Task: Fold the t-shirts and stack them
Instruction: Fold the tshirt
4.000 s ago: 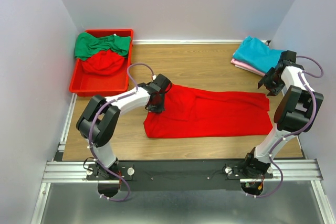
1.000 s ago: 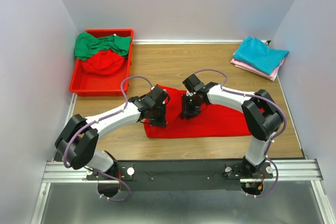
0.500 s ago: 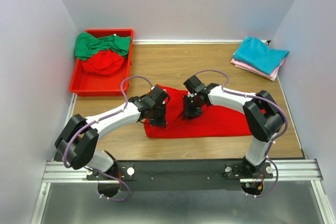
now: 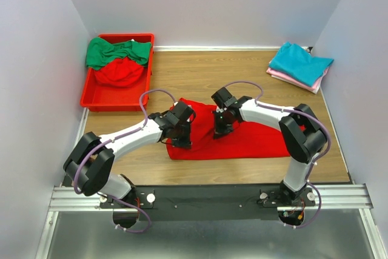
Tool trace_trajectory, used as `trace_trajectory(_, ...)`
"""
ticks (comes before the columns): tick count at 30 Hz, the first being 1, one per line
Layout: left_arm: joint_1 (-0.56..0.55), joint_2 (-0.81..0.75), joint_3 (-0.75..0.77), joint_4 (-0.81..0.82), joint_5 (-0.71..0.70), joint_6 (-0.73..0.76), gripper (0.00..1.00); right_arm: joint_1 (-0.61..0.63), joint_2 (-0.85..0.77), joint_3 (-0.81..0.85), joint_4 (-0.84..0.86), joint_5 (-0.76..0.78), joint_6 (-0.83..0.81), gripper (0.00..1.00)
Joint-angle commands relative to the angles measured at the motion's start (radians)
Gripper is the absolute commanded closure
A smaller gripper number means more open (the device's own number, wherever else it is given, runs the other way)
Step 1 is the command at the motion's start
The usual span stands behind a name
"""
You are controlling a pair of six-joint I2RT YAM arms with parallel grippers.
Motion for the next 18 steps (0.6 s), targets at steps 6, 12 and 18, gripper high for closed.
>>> trace_trajectory(6, -0.004, -0.040, -0.007, -0.028, -0.024, -0.002, 1.00, 0.005, -0.084, 0.028, -0.131, 0.003, 0.003, 0.96)
trace_trajectory(12, -0.004, -0.059, -0.039, -0.009, 0.013, -0.008, 1.00, 0.005, -0.107, 0.028, -0.212, -0.006, -0.022, 0.96)
trace_trajectory(18, -0.010, -0.085, -0.060, 0.005, 0.057, -0.019, 1.00, 0.003, -0.128, 0.026, -0.261, -0.011, -0.039, 0.97)
